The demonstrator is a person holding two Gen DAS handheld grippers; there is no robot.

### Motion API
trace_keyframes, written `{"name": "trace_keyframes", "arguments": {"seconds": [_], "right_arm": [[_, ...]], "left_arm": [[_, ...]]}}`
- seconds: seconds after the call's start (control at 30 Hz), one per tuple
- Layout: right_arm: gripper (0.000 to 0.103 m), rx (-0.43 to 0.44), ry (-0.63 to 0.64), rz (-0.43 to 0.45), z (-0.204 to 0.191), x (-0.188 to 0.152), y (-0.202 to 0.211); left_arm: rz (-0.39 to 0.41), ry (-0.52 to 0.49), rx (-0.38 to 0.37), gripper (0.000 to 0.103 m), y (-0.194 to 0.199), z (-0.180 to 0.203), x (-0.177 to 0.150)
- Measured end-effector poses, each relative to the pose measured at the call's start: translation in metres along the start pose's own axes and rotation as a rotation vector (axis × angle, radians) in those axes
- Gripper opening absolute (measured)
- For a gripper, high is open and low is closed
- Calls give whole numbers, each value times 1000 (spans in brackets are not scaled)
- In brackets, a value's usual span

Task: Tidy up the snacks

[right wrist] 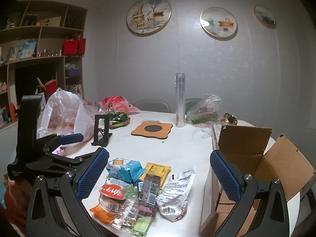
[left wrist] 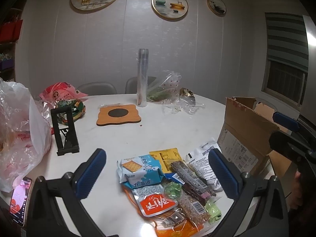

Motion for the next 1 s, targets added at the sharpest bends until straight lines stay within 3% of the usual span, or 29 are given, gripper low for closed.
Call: {"name": "trace_keyframes", "arguments": {"seconds": [0.23,0.33,0.43,0.53,0.67,0.77,1.0], "right_arm": [[103,-18,2,-3,-2,1,1],[103,-67,33,10,-9,2,3],[88,-101,79,18,-20,6,3],[74,-71,92,9,-30,9,-2],[50,-28,75,-53,-38,5,-20],[39,1,57,-119,-44,-5,-39],[38,118,-24,-260,-54,-32,-84]], "left_arm": [[16,18,-21,102,2,-5,-2],[18,34,-35,102,3,-12,-3],[8,44,-33,102,1,-22,-4],[5,54,-28,102,0,-33,-4],[-5,27,-20,102,-2,-47,-9],[-31,16,-16,102,-7,-58,-14],[-112,12,-63,102,-28,-77,-28]]}}
Point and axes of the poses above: each gripper's, at about its wrist camera, not at the fingertips, and y roughly against the way its jaws point, z to its right, x to its top, the point moved 1 cm from there along -y, roughly the way its jaws point, and after that the axes turned 3 degrees about y, right-handed, at the moved point
